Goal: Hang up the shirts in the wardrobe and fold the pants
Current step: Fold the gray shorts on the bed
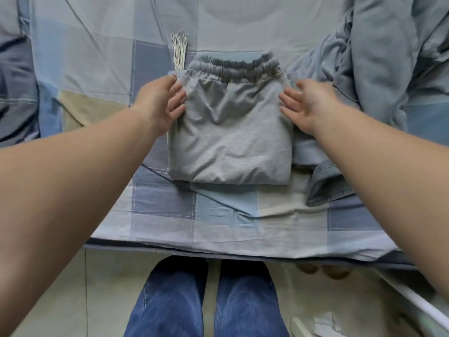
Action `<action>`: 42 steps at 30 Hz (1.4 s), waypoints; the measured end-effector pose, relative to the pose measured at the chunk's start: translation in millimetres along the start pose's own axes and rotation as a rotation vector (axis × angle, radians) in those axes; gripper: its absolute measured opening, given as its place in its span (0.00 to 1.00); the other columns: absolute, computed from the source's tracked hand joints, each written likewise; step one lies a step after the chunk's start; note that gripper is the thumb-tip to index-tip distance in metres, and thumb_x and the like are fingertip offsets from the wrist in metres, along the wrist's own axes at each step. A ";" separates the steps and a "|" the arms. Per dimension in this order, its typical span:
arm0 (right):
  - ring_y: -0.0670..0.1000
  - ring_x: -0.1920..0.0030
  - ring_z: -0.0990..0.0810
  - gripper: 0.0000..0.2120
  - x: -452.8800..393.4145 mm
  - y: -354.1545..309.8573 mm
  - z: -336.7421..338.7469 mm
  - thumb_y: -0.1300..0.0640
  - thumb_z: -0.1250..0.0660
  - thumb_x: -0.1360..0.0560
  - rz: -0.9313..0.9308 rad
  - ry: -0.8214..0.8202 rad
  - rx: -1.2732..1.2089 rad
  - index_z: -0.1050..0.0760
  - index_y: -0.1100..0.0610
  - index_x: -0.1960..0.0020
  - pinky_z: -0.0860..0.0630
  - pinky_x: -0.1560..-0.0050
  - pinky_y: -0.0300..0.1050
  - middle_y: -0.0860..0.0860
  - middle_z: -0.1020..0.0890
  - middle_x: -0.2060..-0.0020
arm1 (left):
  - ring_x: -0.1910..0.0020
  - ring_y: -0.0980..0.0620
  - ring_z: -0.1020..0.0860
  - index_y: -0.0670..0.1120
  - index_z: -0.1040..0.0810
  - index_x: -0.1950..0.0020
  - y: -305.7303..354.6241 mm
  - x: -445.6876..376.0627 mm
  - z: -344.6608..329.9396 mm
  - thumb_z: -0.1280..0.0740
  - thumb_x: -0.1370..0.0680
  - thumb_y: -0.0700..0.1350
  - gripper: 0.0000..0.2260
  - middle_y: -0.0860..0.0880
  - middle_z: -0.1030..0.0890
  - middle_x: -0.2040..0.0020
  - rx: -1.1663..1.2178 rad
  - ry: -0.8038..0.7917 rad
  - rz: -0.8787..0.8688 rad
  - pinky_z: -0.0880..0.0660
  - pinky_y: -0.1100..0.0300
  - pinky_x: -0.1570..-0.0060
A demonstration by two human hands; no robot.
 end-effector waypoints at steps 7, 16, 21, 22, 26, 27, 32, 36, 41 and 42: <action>0.54 0.47 0.21 0.15 22.5 79.4 70.3 0.49 0.33 0.26 0.173 0.226 0.732 0.24 0.56 0.43 0.27 0.44 0.47 0.53 0.19 0.49 | 0.45 0.49 0.21 0.41 0.23 0.40 -58.8 18.0 69.8 0.28 0.26 0.46 0.17 0.44 0.19 0.43 -0.724 0.234 -0.138 0.26 0.54 0.40; 0.55 0.51 0.20 0.08 30.1 130.6 89.6 0.51 0.31 0.26 0.065 0.039 0.767 0.26 0.54 0.52 0.23 0.47 0.52 0.55 0.18 0.52 | 0.55 0.51 0.20 0.45 0.21 0.51 -106.5 36.6 96.6 0.28 0.26 0.44 0.06 0.48 0.17 0.55 -0.757 0.156 -0.080 0.24 0.56 0.49; 0.60 0.55 0.21 0.10 47.1 140.8 110.1 0.54 0.27 0.28 0.052 0.034 0.865 0.26 0.58 0.57 0.23 0.48 0.56 0.57 0.21 0.60 | 0.64 0.51 0.24 0.44 0.21 0.57 -120.5 49.9 119.0 0.28 0.25 0.43 0.04 0.48 0.21 0.64 -0.781 0.148 -0.029 0.26 0.58 0.57; 0.58 0.58 0.23 0.11 54.2 148.1 114.7 0.54 0.27 0.29 0.039 0.037 0.897 0.27 0.58 0.58 0.25 0.53 0.52 0.56 0.23 0.62 | 0.64 0.50 0.25 0.44 0.22 0.58 -127.6 55.5 126.1 0.28 0.25 0.42 0.05 0.47 0.21 0.65 -0.787 0.145 -0.004 0.27 0.57 0.57; 0.52 0.65 0.30 0.16 89.3 193.6 135.2 0.53 0.27 0.28 -0.063 0.014 1.025 0.33 0.55 0.65 0.36 0.67 0.43 0.49 0.29 0.70 | 0.65 0.49 0.27 0.44 0.24 0.63 -168.5 89.8 154.9 0.28 0.26 0.42 0.08 0.48 0.23 0.67 -0.888 0.092 0.098 0.27 0.56 0.58; 0.52 0.66 0.30 0.16 98.0 206.1 140.2 0.53 0.28 0.28 -0.084 0.007 1.044 0.35 0.54 0.66 0.37 0.68 0.42 0.48 0.29 0.71 | 0.66 0.50 0.27 0.45 0.24 0.64 -179.6 100.3 162.7 0.27 0.26 0.42 0.09 0.49 0.24 0.69 -0.911 0.088 0.118 0.28 0.57 0.61; 0.50 0.63 0.27 0.10 119.2 229.1 149.1 0.53 0.28 0.28 -0.092 -0.005 1.078 0.28 0.55 0.60 0.35 0.64 0.43 0.47 0.25 0.67 | 0.65 0.50 0.26 0.43 0.25 0.62 -211.6 130.9 185.8 0.26 0.28 0.44 0.10 0.48 0.22 0.66 -0.947 0.066 0.183 0.29 0.56 0.59; 0.51 0.58 0.23 0.07 107.4 191.5 136.7 0.54 0.30 0.27 0.065 0.106 1.018 0.24 0.54 0.52 0.32 0.57 0.43 0.49 0.22 0.61 | 0.60 0.53 0.25 0.44 0.26 0.52 -187.9 125.9 173.9 0.27 0.27 0.43 0.10 0.51 0.23 0.59 -0.946 0.153 0.041 0.28 0.61 0.57; 0.48 0.55 0.22 0.05 85.7 131.3 58.5 0.55 0.31 0.26 0.332 -0.042 1.028 0.21 0.53 0.51 0.28 0.52 0.42 0.49 0.19 0.57 | 0.61 0.56 0.25 0.47 0.24 0.53 -130.6 110.4 96.4 0.29 0.26 0.42 0.05 0.55 0.23 0.61 -0.954 0.033 -0.287 0.29 0.64 0.57; 0.48 0.54 0.21 0.06 81.5 126.1 38.0 0.55 0.32 0.25 0.351 -0.125 1.064 0.20 0.54 0.49 0.27 0.50 0.42 0.49 0.18 0.56 | 0.60 0.56 0.24 0.48 0.23 0.53 -124.8 107.6 73.7 0.29 0.25 0.42 0.04 0.55 0.22 0.60 -0.979 -0.069 -0.323 0.28 0.66 0.57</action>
Point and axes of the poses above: each hand's wrist, its own x-axis away from the middle knuckle, its own z-axis out of the back of the hand, y = z × x, the point moved 8 cm from there along -x, towards the middle knuckle
